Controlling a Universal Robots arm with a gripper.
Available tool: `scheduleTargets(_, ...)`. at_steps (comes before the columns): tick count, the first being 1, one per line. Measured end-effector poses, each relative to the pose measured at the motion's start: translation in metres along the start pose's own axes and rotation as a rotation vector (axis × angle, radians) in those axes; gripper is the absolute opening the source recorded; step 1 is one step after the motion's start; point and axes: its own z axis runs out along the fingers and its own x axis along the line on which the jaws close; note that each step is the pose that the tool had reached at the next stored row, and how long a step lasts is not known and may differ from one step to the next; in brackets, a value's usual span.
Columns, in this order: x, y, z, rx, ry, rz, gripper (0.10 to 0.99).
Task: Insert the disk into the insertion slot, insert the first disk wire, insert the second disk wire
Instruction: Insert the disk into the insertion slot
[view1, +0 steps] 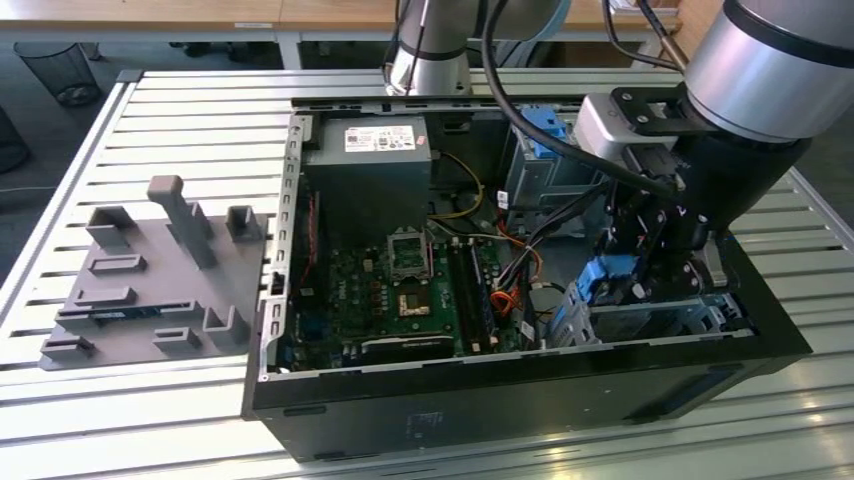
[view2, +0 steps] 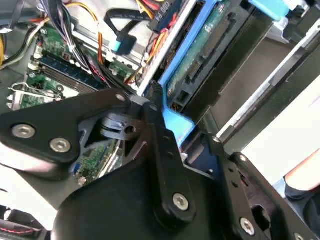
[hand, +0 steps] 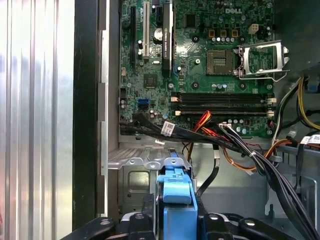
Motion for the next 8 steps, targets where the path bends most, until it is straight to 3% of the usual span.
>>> scheduleTargets(1,0.0000,0.0000,0.0000,0.000,-0.0001,0.000,0.376)
scheduleTargets(2,0.0000,0.0000,0.0002,0.001,-0.0005,0.000,0.439)
scheduleTargets(8,0.0000,0.0000,-0.0024,0.001,-0.0006,0.000,0.439)
